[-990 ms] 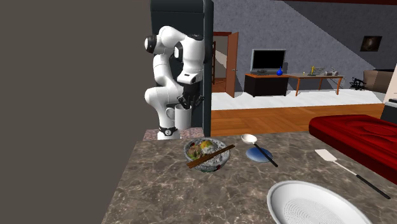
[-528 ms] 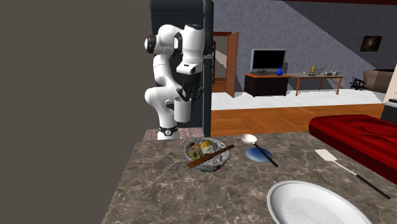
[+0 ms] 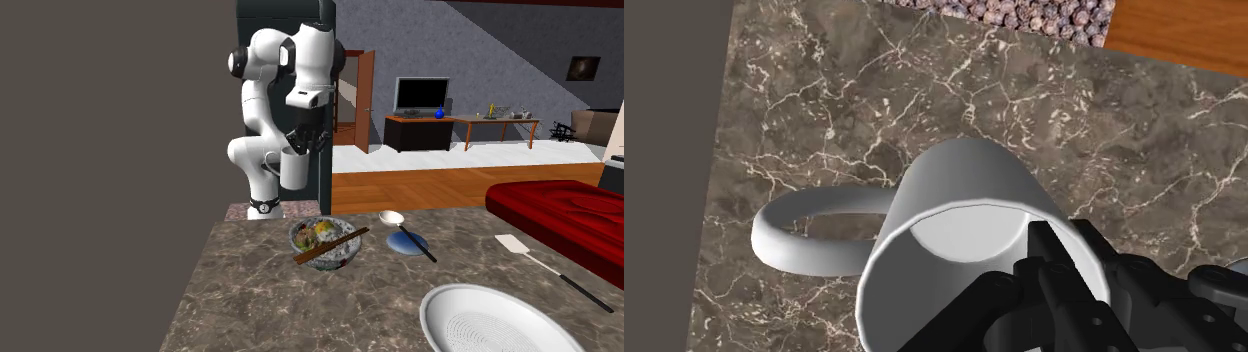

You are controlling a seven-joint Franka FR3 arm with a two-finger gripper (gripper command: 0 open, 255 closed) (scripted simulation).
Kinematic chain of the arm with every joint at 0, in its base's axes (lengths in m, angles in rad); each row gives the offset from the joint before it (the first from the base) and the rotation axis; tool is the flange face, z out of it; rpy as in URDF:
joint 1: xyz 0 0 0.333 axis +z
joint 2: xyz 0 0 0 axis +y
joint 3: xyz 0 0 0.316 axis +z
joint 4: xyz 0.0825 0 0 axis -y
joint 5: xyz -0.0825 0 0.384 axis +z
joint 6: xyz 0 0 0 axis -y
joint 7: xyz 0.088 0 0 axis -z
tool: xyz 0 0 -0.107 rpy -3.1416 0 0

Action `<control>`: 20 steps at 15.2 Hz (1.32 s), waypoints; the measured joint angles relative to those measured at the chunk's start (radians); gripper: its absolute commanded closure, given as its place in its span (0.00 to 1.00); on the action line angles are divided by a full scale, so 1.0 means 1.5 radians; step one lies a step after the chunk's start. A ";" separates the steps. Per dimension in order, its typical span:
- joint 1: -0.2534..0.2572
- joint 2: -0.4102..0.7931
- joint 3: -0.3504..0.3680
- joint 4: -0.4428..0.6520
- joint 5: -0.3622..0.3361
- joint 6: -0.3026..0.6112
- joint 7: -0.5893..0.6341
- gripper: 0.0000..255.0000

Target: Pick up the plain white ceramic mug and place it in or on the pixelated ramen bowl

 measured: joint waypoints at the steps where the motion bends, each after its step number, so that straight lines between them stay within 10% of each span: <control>1: -0.002 0.025 0.003 0.022 -0.002 0.003 0.003 1.00; 9: -0.016 0.228 0.025 0.223 -0.031 0.003 0.032 1.00; 20: -0.015 0.247 0.029 0.149 -0.033 0.096 0.034 1.00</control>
